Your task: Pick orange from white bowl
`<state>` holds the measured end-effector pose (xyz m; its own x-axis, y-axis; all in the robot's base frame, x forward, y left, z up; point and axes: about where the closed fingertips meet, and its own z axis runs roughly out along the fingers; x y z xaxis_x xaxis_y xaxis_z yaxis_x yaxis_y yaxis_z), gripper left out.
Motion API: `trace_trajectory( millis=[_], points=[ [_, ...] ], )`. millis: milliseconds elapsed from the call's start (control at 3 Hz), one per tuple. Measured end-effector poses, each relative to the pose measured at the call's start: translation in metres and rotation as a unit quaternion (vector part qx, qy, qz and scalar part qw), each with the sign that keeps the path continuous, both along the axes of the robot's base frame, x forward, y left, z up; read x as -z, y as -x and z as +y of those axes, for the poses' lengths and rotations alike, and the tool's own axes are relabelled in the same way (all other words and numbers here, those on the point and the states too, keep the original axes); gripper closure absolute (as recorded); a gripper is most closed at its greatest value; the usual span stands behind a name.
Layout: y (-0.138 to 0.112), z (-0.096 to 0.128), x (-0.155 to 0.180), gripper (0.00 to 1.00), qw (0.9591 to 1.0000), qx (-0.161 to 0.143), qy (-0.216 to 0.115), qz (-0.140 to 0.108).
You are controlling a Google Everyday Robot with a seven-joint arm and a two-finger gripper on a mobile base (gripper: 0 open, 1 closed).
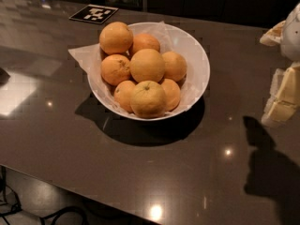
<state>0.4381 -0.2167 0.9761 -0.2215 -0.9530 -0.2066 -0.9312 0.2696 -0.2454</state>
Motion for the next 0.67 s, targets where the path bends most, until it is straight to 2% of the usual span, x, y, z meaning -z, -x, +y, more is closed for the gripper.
trace_trajectory(
  millis=[333,667],
  points=[
    [0.001,0.006,-0.003,0.0,1.0,0.003,0.006,-0.002],
    [0.006,0.05,-0.015,0.0,0.9999,-0.015,0.002,-0.001]
  ],
)
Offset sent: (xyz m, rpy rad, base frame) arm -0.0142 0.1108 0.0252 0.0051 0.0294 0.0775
